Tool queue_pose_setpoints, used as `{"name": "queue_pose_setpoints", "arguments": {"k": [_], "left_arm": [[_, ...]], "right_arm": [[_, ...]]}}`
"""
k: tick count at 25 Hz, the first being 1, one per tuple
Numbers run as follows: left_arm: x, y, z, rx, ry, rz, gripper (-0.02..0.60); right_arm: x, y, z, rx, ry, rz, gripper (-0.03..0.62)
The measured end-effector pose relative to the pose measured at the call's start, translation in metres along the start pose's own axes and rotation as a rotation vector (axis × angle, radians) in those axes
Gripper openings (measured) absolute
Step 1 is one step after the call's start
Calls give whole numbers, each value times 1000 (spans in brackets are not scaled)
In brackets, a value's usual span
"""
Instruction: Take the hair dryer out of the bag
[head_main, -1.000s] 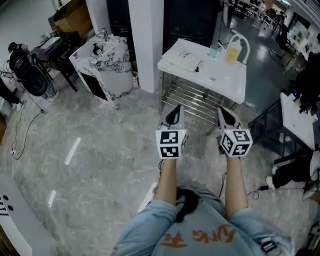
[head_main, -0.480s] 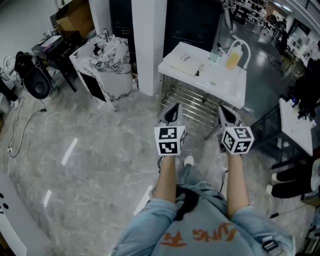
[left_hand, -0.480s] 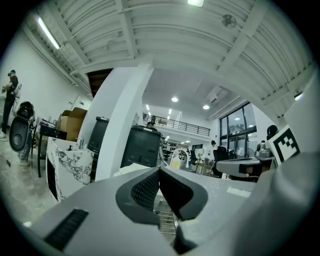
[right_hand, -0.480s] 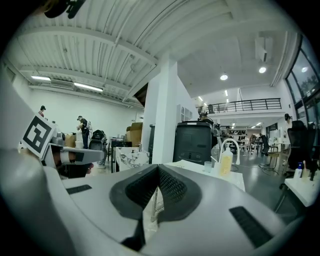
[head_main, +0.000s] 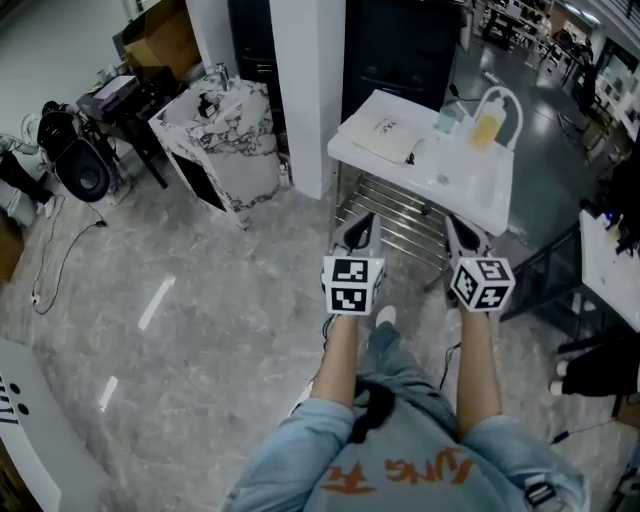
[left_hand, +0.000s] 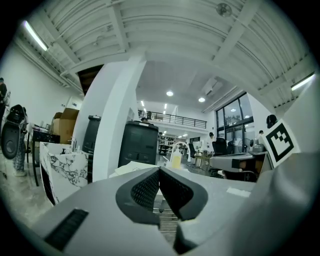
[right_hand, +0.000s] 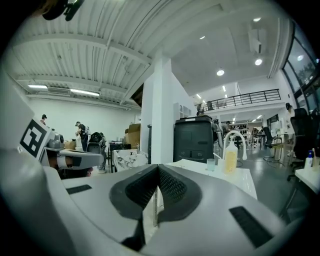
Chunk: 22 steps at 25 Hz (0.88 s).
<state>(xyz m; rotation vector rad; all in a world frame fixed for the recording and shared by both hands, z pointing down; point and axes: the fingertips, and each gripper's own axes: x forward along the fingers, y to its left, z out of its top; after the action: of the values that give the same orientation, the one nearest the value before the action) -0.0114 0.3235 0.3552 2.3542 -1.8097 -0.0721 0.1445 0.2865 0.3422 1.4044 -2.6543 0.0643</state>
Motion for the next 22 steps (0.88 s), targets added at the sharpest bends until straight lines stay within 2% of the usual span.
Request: {"name": "queue_pose_setpoints", "arguments": {"k": [3, 7, 9, 12, 17, 22], "left_arm": [[32, 1, -7, -4, 11, -20, 2], [71, 0, -14, -84, -22, -70, 2], [94, -2, -23, -91, -10, -78, 2], [131, 1, -44, -86, 31, -70, 2], [186, 24, -74, -128, 121, -16, 2], [253, 34, -66, -78, 158, -3, 2]], "right_arm": [[23, -23, -9, 30, 21, -7, -2], [55, -54, -36, 57, 75, -16, -2], [76, -67, -53, 63, 110, -8, -2], [112, -85, -75, 95, 158, 14, -2], [172, -111, -89, 127, 193, 63, -2], [217, -174, -80, 176, 170, 30, -2]]}}
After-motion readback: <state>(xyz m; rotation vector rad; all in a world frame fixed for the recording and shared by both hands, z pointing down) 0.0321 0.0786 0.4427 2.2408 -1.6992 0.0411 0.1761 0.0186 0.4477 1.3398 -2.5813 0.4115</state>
